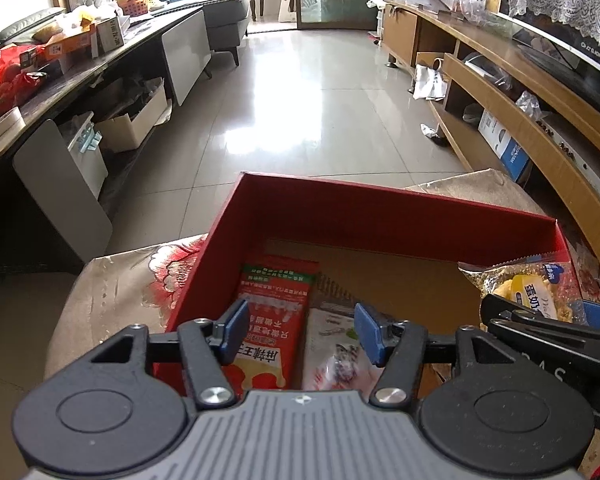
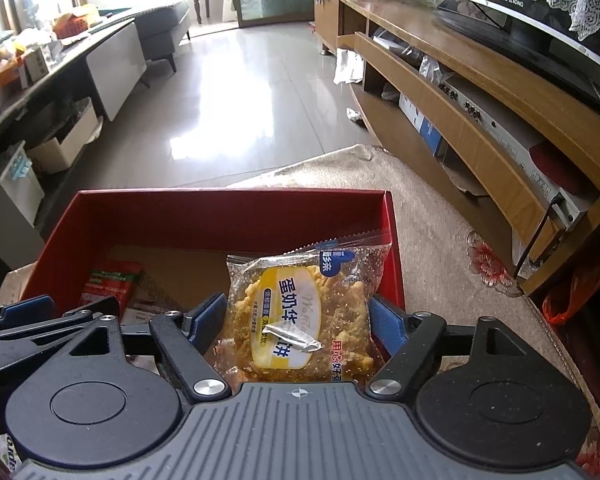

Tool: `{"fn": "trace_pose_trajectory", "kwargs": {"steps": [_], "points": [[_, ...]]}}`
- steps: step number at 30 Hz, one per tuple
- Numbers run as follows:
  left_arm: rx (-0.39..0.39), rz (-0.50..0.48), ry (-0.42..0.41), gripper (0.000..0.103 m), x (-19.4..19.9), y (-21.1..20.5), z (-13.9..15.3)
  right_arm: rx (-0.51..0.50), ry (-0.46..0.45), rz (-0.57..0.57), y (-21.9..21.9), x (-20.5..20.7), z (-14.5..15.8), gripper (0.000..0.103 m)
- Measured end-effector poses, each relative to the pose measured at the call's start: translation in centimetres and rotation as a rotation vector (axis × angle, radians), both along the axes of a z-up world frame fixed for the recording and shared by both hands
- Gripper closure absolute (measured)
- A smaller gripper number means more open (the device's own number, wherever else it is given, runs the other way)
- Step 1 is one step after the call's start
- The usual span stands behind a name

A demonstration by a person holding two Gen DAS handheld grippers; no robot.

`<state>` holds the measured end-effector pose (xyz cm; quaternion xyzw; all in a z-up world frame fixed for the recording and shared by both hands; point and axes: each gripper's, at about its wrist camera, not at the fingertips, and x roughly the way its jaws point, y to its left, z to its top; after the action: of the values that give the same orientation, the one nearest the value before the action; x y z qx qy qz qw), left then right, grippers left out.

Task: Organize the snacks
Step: 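Open both tools to drop the red packet and yellow bag into the box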

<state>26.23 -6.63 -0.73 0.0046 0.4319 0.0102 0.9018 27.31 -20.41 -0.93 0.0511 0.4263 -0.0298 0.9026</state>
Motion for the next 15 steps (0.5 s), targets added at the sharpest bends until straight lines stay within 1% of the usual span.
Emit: {"fn": "trace_pose_trajectory", "kwargs": {"steps": [7, 11, 15], "points": [[-0.012, 0.002, -0.016, 0.043, -0.5, 0.1, 0.7, -0.013, -0.019, -0.004, 0.0, -0.4, 0.7, 0.02], [-0.025, 0.004, -0.024, 0.038, -1.0, 0.4, 1.2, -0.027, -0.047, -0.021, -0.1, -0.9, 1.2, 0.019], [-0.023, 0.004, -0.047, 0.037, -1.6, 0.6, 1.9, -0.021, -0.058, -0.031, -0.3, -1.0, 1.6, 0.018]]}}
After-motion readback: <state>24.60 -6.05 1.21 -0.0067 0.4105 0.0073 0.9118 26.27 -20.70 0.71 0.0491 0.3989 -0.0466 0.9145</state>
